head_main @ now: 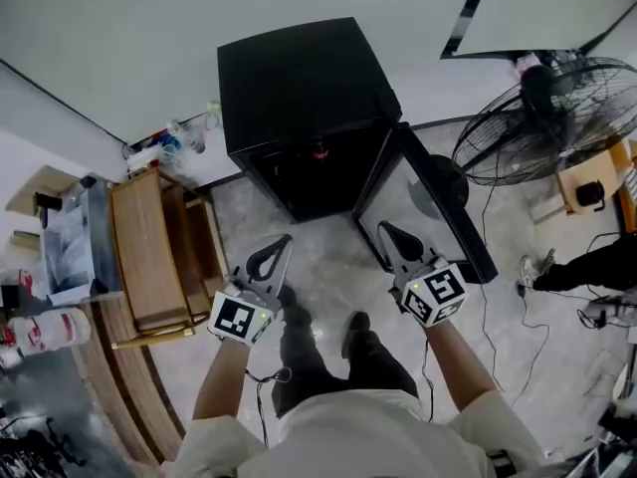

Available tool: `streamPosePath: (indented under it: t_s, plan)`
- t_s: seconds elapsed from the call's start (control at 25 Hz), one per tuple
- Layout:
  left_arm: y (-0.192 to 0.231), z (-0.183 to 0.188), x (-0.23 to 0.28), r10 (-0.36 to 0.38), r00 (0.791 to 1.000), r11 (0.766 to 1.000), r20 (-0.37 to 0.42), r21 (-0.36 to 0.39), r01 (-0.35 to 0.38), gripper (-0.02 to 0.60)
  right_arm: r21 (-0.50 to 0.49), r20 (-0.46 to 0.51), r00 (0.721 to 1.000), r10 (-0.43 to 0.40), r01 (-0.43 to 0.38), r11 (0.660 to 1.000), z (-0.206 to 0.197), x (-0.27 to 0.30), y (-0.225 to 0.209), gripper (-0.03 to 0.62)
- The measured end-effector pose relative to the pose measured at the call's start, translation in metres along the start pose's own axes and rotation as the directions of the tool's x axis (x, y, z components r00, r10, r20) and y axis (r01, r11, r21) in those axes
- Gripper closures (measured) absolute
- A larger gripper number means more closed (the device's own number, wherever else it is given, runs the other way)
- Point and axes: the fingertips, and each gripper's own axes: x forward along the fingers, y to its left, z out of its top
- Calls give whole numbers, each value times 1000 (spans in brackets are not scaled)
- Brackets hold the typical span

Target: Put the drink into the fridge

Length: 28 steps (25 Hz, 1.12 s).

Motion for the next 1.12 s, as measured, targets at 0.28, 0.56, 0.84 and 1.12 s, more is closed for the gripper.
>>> streamPosePath:
  t_s: [0.28, 0.56, 0.84, 1.12]
  plan:
    - [-65, 49, -50, 49, 998, 991, -29, -125, -52, 574, -61, -73, 997, 36, -41, 997, 41, -78, 37, 595]
    - [-95, 91, -108, 52, 999, 991, -14, -125, -53, 575, -137, -54, 998, 40, -47, 989, 76, -122, 81, 595]
    - [-96, 99, -160, 61, 998, 990, -30, -123, -65, 574, -193, -23, 1000, -5, 1, 981, 86, -145, 120, 595]
    - [-87, 104, -201, 86, 995, 987, -41, -130, -91, 574, -192, 31, 999, -42, 47, 980, 90, -164, 152, 594]
